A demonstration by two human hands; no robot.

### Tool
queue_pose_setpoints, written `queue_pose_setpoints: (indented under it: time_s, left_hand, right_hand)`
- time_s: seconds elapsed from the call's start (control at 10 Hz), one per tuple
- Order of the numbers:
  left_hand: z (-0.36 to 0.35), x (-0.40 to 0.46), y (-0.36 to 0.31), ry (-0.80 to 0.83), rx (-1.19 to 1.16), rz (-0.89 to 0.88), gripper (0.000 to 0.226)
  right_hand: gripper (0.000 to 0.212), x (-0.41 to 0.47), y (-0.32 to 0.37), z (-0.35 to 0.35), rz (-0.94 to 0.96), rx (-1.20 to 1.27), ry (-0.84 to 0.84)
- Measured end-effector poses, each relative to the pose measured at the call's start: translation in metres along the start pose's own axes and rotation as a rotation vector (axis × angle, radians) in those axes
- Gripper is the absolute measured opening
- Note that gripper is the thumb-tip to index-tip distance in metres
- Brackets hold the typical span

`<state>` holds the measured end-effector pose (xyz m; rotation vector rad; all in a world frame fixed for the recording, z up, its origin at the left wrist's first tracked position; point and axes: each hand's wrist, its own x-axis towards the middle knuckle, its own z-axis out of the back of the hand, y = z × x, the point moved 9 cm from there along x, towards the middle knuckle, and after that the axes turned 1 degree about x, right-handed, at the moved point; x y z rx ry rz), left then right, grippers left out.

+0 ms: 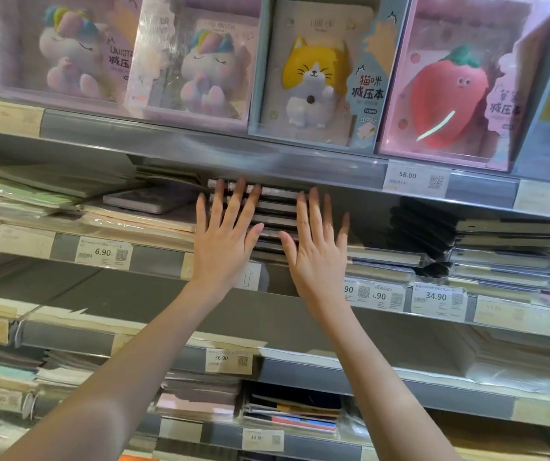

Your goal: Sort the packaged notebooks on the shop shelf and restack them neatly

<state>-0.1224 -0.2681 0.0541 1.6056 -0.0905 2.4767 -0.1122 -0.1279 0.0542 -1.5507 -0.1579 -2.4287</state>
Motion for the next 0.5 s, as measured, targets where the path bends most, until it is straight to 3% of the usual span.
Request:
queue_pose_setpoints:
  time_s: [0.1,0.5]
  left_hand:
    - [-0.001,-0.008,-0.011,-0.024,0.024,-0.029,0.055]
    - [0.008,-0.021,-0.032,0.074,-0.055,-0.061,0.056]
  right_hand:
    - [0.058,-0.017,-0.018,0.005,-0.039,-0.036,-0.049]
    - [0.059,-0.034,-0.036,0.013,-0.093,-0.096,0.115]
